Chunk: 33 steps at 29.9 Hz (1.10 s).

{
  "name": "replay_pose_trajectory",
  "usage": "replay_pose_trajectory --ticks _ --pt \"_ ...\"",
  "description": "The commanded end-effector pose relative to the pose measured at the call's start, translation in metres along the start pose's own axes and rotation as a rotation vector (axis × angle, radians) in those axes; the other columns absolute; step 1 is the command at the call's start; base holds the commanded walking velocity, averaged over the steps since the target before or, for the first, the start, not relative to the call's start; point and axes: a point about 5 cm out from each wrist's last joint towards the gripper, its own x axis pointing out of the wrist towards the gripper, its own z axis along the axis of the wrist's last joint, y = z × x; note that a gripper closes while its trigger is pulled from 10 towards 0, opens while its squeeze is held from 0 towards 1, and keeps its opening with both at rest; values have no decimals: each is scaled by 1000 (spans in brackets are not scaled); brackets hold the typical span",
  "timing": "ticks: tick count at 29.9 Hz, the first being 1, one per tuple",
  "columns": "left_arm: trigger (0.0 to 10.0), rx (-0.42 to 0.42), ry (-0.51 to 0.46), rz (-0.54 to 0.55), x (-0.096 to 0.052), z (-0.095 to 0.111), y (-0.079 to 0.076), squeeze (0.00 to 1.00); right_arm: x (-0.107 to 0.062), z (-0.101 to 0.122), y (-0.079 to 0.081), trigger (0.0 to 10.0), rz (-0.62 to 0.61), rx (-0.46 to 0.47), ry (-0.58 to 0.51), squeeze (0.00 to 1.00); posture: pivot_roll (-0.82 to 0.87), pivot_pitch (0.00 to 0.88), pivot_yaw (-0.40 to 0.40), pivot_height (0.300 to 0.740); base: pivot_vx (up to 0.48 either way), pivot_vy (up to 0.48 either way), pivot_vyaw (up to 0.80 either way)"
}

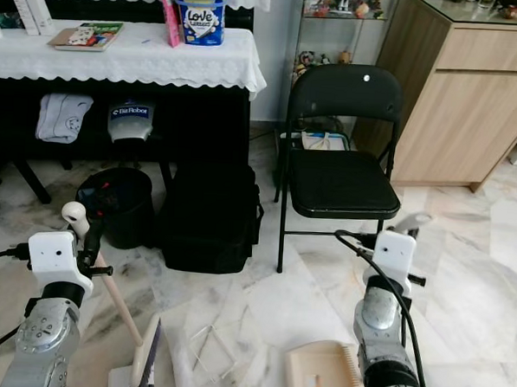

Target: Sweep floor

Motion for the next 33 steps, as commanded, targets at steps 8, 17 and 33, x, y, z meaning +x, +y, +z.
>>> replay_pose_trajectory --ticks 8,17,33 --pt "10000 15 -21 0 -8 11 10 0 2 16 20 10000 102 -66 -110 0 23 3 12 740 0 0 0" --pt "10000 22 -17 -6 -10 14 13 0 8 9 14 10000 -20 129 48 0 27 46 19 740 0 0 0" --pt "10000 -7 -8 -29 5 11 0 0 19 29 24 10000 101 40 -56 0 5 0 5 740 0 0 0"
